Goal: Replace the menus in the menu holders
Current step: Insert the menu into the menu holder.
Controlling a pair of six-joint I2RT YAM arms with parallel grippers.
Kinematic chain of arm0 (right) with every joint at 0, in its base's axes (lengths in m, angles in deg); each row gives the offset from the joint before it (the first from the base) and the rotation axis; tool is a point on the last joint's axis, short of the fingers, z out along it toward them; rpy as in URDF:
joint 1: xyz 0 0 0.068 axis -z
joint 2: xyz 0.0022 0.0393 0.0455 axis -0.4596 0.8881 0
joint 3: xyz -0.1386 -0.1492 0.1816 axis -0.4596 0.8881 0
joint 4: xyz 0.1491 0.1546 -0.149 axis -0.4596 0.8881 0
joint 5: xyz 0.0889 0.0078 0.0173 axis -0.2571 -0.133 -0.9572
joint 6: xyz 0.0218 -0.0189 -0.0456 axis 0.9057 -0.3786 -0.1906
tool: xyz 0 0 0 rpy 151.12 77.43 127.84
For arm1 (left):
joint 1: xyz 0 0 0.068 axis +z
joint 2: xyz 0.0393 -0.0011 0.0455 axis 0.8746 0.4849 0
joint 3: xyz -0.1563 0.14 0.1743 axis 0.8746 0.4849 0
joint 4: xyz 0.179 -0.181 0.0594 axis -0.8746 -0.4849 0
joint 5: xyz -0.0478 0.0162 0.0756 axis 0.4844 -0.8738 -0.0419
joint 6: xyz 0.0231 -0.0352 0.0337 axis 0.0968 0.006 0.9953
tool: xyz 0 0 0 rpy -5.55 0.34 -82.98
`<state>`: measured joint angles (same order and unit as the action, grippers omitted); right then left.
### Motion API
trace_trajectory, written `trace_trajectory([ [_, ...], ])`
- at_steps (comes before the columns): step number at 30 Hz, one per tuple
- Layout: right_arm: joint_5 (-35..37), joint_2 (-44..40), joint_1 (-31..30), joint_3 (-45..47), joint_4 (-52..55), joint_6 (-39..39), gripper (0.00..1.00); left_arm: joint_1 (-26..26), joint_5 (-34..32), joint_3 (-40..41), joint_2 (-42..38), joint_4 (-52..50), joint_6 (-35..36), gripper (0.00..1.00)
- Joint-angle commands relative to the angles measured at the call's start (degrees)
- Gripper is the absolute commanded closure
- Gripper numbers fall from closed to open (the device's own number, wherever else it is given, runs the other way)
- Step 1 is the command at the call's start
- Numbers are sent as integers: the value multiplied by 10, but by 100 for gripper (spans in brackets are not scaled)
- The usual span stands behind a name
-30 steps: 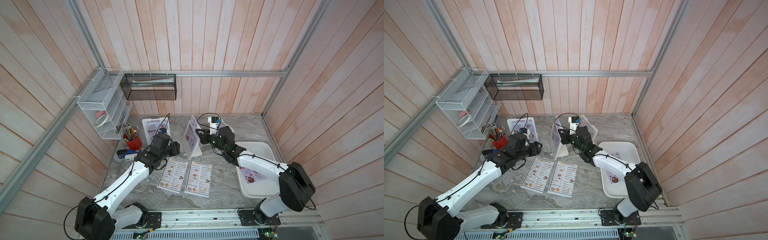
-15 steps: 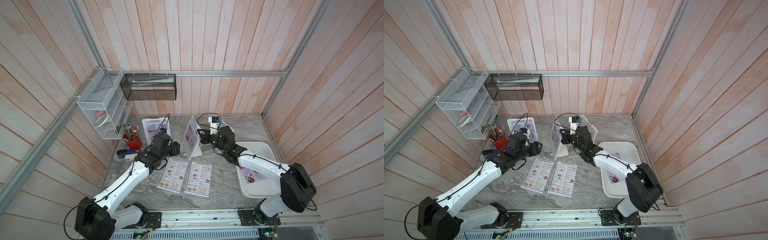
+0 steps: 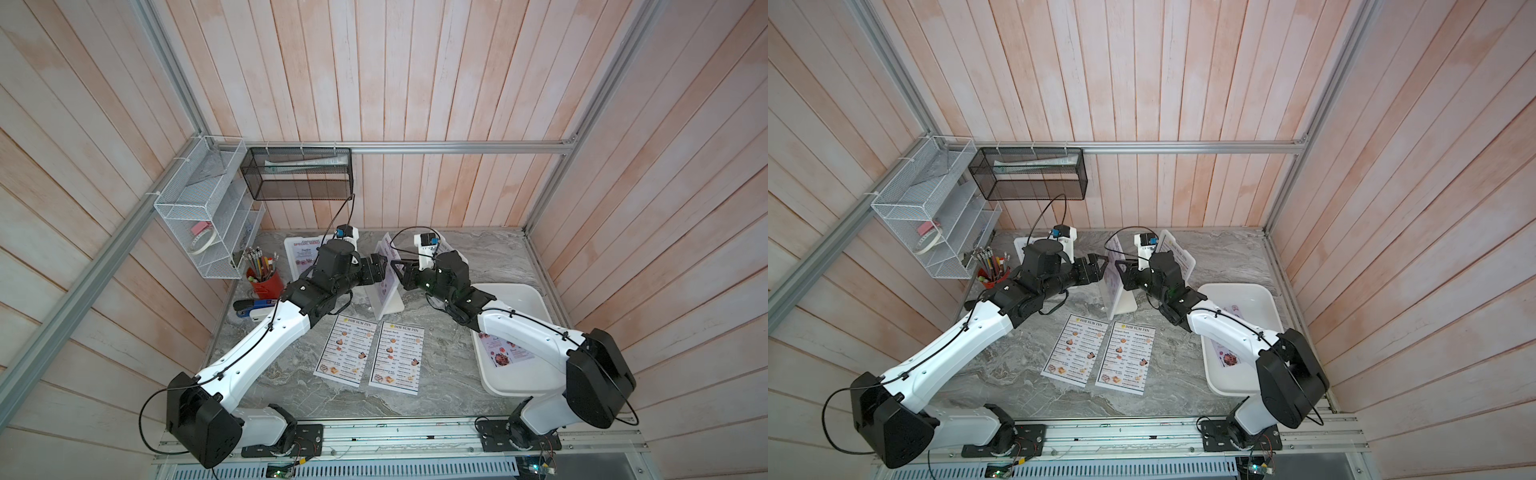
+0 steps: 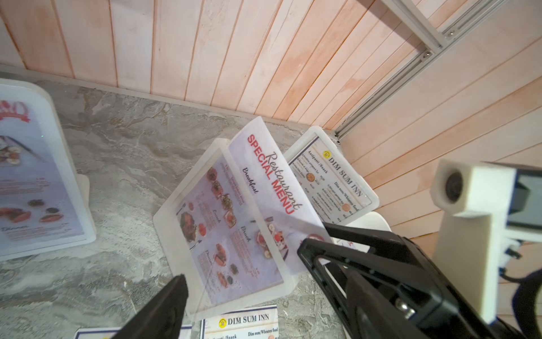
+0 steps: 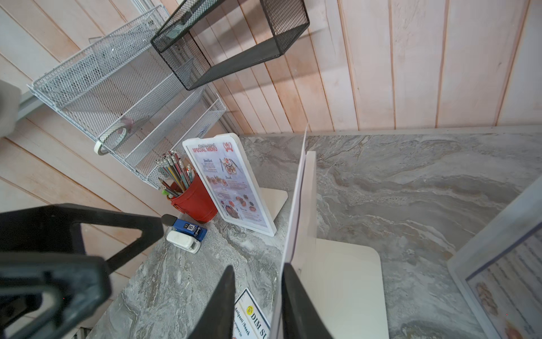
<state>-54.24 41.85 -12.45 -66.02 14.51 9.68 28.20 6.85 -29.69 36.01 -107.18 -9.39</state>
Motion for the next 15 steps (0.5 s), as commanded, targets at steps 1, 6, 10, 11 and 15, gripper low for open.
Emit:
trace_trajectory([
  [1,21,-34,14,-16,34,-17,69,-1,50,-28,29,32,8,12],
  [6,36,-82,45,9,47,-2,68,-1,52,-64,79,38,17,12],
  [10,42,-105,74,17,73,5,68,-1,32,-124,127,-8,56,12],
  [11,39,-107,80,18,79,6,68,-1,21,-142,140,-24,67,12],
  [15,27,-110,92,26,84,14,69,1,12,-177,173,-68,96,15],
])
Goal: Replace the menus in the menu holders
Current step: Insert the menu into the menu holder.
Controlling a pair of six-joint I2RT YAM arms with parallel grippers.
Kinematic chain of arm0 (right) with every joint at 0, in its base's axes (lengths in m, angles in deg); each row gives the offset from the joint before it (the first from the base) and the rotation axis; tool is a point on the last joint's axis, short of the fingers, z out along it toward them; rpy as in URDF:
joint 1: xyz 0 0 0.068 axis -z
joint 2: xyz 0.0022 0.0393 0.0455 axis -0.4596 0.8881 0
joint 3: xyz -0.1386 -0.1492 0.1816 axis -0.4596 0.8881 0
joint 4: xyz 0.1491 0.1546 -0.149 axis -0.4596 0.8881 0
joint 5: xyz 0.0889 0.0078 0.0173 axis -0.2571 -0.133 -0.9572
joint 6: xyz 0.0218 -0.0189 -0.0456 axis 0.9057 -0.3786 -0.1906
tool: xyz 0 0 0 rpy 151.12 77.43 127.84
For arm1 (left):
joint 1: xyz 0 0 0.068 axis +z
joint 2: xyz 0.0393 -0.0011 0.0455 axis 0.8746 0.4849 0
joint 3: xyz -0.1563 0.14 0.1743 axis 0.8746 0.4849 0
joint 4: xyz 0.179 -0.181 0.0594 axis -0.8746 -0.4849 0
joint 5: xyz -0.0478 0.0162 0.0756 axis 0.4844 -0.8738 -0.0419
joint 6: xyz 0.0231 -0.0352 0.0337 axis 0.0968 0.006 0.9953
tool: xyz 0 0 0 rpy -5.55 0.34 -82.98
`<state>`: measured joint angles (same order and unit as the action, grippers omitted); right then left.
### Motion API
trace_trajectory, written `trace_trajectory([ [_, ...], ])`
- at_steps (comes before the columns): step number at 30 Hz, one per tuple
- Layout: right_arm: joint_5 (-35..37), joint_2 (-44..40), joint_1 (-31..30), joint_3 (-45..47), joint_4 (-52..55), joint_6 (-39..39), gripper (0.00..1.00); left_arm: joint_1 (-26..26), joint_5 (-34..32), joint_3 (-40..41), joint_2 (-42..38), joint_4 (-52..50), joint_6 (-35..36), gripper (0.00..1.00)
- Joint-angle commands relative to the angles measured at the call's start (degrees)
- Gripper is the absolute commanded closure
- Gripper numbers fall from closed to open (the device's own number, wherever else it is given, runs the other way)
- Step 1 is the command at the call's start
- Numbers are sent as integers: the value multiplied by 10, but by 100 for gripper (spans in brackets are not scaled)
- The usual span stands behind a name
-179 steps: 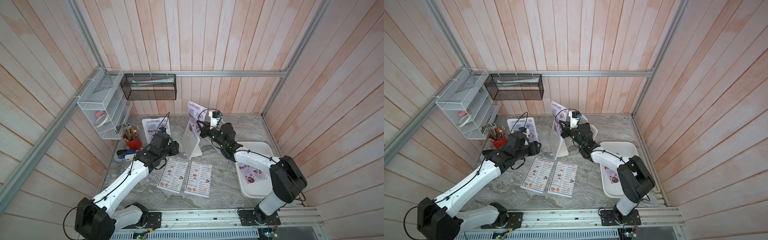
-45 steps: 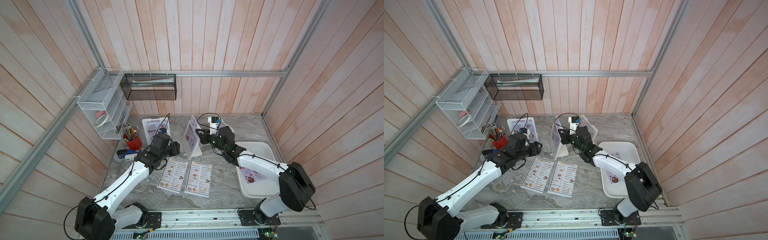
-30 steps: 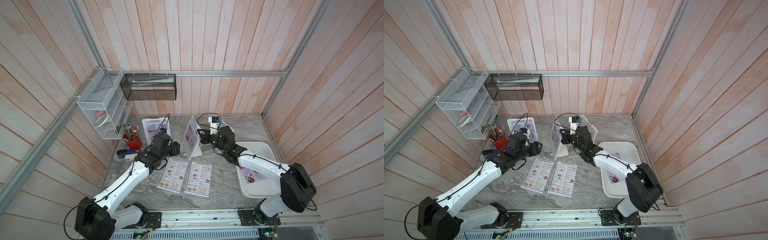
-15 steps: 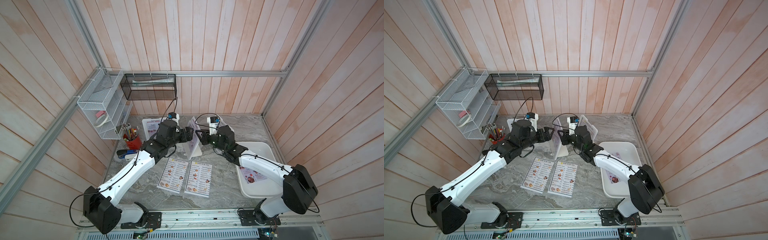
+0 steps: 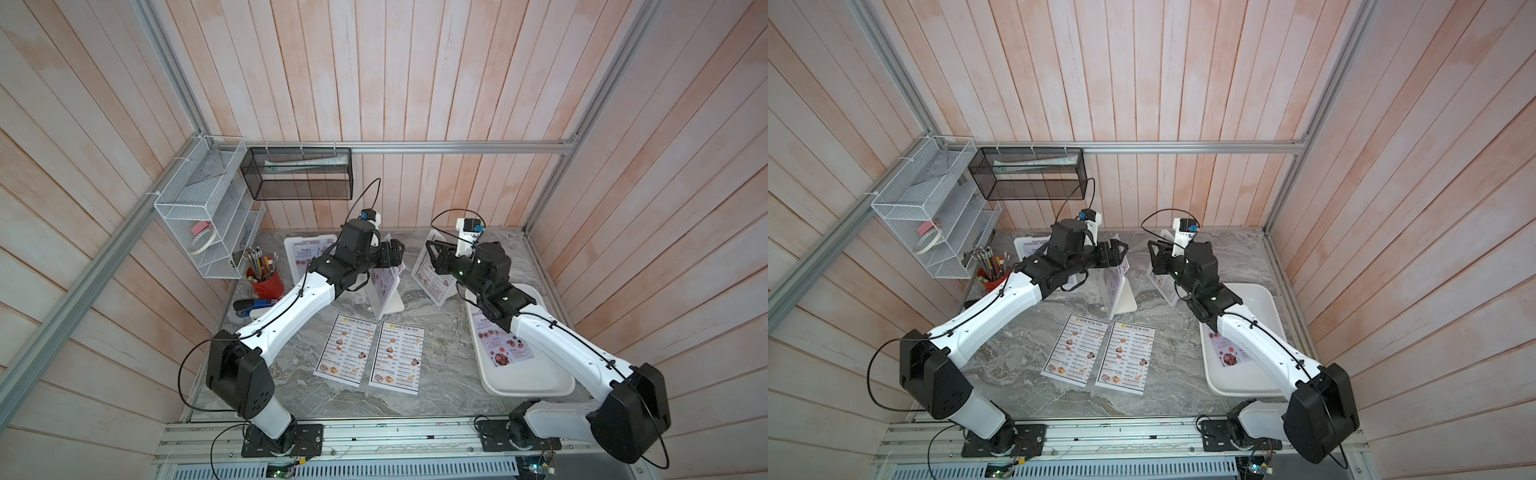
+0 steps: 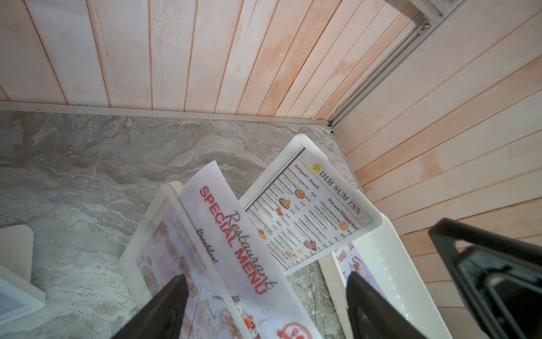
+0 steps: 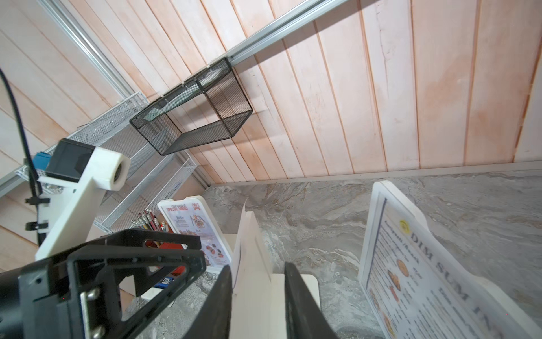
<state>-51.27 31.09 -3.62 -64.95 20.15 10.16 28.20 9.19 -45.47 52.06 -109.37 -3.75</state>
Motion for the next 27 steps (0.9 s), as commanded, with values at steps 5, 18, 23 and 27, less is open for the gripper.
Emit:
trace_trajectory([
  [5,-10,2,5,19,21,14,69,9,-1,-15,29,-61,54,17],
  [18,-47,34,4,-6,18,17,71,16,7,-19,11,-61,56,18],
  [23,-46,40,2,-6,9,28,71,21,35,-43,33,-51,39,10],
  [27,-46,43,0,-4,5,40,71,27,21,-48,60,-63,34,9],
])
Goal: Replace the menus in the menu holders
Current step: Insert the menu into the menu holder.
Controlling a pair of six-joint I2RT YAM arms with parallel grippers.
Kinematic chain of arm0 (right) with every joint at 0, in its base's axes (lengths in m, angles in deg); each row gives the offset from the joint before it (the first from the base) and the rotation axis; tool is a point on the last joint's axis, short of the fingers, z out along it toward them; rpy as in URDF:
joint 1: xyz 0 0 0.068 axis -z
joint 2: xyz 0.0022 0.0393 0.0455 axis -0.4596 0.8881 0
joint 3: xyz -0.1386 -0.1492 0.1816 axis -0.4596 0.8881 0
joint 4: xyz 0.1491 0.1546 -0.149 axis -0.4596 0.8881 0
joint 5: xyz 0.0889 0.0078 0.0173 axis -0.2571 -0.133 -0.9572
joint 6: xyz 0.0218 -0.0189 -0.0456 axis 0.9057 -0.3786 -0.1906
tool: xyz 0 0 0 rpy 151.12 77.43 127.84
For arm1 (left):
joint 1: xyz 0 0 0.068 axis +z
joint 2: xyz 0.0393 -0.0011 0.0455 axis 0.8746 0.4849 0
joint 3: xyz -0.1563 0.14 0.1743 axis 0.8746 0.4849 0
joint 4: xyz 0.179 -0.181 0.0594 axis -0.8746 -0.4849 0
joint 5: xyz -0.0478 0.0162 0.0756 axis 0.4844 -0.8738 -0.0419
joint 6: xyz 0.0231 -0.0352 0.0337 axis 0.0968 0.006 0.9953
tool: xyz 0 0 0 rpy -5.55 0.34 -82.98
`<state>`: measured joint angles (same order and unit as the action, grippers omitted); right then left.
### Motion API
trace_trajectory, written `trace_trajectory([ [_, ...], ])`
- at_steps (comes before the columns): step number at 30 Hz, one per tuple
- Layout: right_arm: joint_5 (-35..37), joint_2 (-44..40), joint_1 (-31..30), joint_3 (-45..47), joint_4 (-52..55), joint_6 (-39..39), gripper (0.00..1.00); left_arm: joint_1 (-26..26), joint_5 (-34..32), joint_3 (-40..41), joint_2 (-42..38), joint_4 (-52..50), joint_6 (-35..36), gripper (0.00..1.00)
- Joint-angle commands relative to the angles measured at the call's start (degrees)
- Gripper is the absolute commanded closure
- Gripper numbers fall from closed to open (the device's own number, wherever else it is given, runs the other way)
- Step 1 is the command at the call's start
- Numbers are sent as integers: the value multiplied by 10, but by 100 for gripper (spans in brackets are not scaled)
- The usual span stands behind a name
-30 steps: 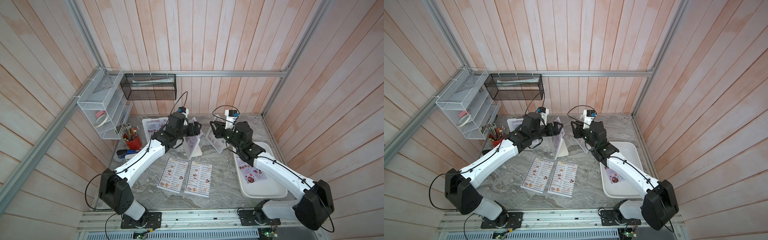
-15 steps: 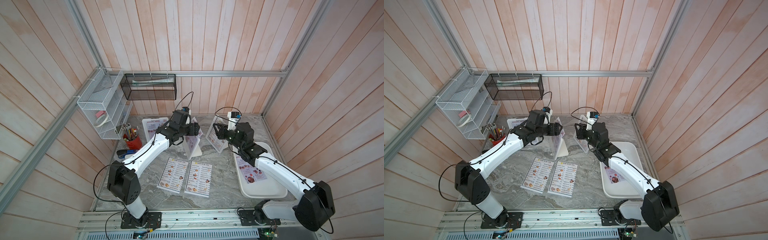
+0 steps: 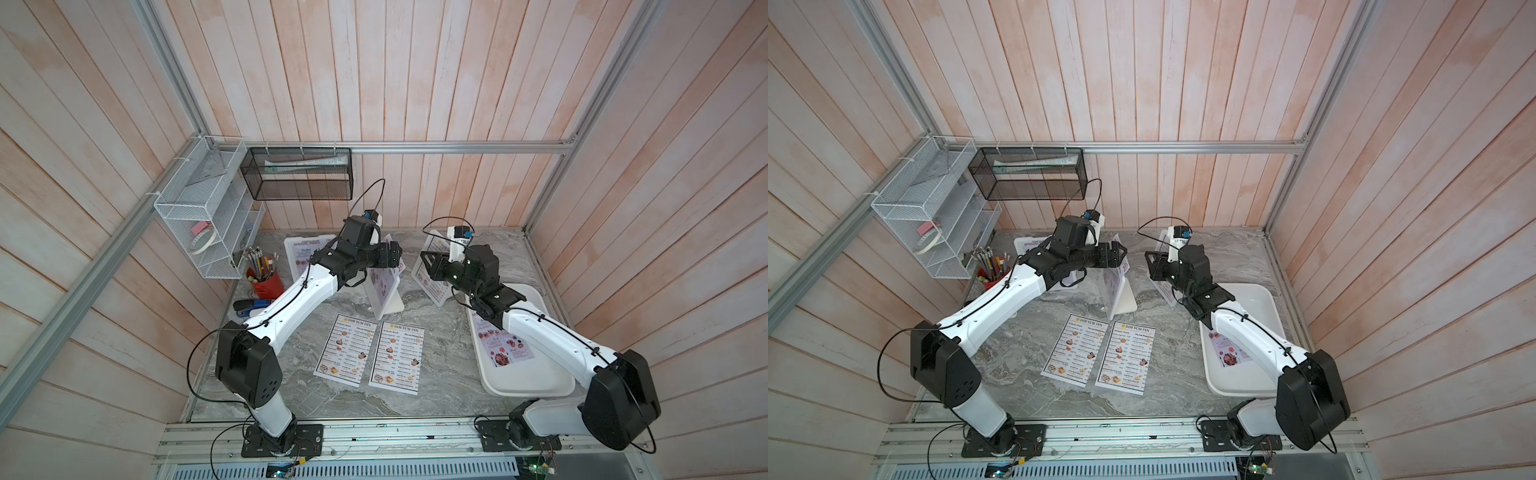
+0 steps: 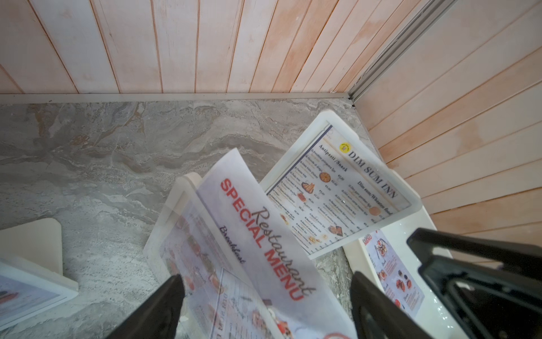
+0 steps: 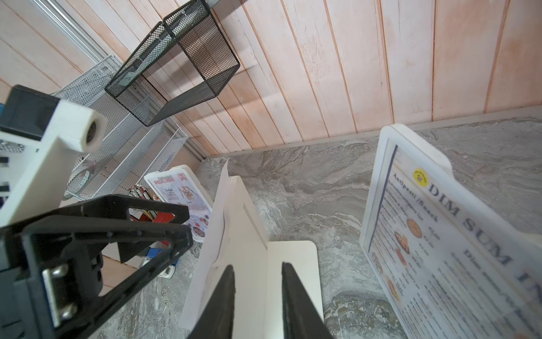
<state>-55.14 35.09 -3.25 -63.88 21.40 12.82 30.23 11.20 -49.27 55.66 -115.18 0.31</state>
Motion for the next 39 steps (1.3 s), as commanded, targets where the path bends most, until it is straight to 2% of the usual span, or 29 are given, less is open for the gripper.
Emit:
trace_trajectory([
  [1,-8,3,-4,-14,-7,15,71,9,0,-12,28,-6,-6,9],
  [6,-9,6,-4,-16,-4,15,71,14,-11,-12,39,-7,0,10],
  [15,-39,38,-18,-52,4,6,73,17,-30,-5,20,-22,7,17],
  [22,-48,60,-21,-74,10,4,73,17,-18,17,15,-26,4,22],
  [39,-54,82,-22,-92,14,6,74,13,20,29,-15,-33,10,24],
])
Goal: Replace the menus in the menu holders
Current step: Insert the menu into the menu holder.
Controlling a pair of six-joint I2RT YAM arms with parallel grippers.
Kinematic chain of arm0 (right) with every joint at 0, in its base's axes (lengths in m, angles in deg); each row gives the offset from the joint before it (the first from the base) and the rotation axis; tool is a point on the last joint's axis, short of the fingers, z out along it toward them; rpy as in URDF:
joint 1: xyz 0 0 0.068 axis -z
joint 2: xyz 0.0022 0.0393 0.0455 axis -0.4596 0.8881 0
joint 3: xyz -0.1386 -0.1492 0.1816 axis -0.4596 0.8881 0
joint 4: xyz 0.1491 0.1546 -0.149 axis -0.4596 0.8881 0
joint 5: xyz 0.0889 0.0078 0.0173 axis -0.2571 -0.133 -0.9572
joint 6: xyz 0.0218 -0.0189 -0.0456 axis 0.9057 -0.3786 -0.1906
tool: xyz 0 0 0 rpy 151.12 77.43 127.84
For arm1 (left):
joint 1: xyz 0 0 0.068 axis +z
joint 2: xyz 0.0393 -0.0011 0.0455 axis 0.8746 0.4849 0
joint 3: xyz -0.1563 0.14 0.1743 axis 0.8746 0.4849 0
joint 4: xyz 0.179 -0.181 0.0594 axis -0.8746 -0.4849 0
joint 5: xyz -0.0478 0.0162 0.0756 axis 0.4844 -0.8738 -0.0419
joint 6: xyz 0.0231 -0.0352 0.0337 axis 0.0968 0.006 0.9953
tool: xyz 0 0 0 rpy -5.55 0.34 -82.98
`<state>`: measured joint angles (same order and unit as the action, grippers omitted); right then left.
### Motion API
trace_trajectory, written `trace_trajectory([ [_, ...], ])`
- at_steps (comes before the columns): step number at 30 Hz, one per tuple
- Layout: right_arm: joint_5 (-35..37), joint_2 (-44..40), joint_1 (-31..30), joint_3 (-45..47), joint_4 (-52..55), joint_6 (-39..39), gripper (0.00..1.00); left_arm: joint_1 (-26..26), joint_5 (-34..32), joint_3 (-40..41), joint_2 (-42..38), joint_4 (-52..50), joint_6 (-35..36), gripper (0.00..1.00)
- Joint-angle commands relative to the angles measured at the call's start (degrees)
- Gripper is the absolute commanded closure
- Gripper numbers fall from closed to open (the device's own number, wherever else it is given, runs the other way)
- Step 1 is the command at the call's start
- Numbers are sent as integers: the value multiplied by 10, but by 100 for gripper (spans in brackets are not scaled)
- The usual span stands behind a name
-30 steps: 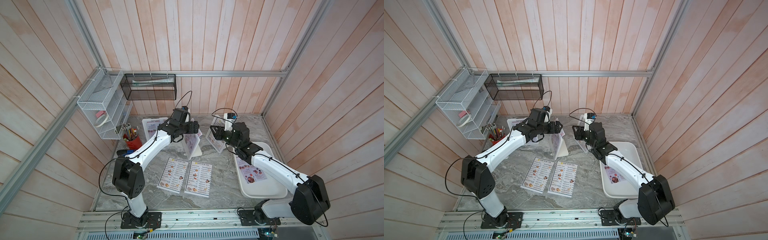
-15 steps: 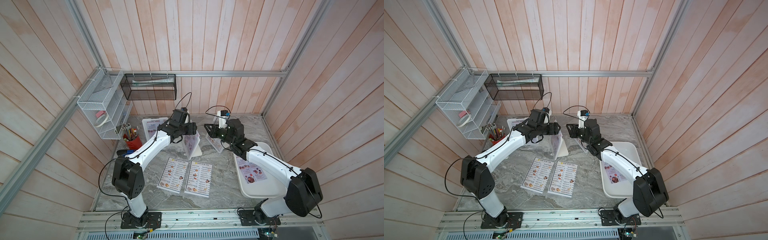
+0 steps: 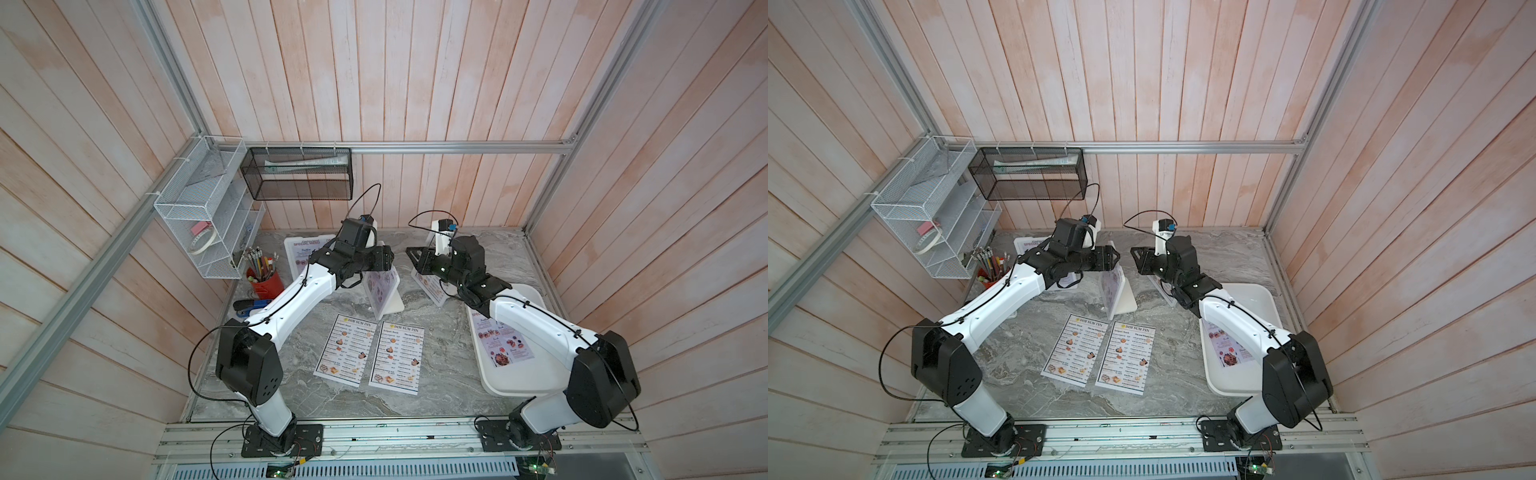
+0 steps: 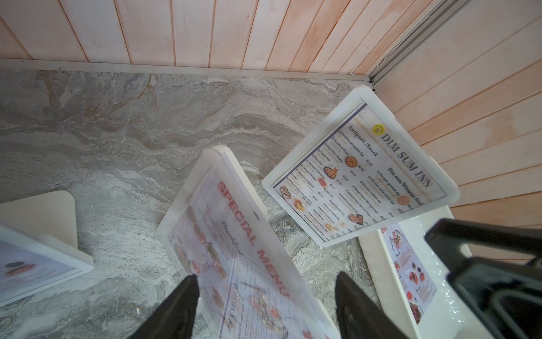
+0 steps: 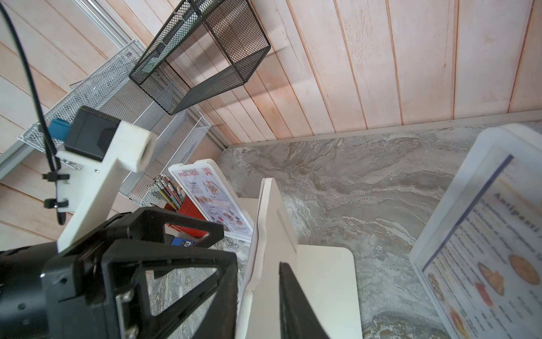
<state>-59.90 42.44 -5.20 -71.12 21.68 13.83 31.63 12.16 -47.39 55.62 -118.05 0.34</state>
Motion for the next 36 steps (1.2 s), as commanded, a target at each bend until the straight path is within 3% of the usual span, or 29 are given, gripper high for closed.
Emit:
trace_trajectory([
  [1,-8,10,-2,-22,12,-4,74,-2,8,10,-13,-4,9,23],
  [9,6,8,0,-21,23,-1,75,-19,-17,23,8,-6,2,23],
  [25,5,4,2,-15,22,3,75,-29,-18,32,-30,-10,-3,27],
  [30,-10,-1,-1,-22,29,-9,75,-24,-2,26,-66,13,-20,20],
  [36,-31,-21,-24,-12,45,-39,66,10,-1,58,-117,34,-49,17],
])
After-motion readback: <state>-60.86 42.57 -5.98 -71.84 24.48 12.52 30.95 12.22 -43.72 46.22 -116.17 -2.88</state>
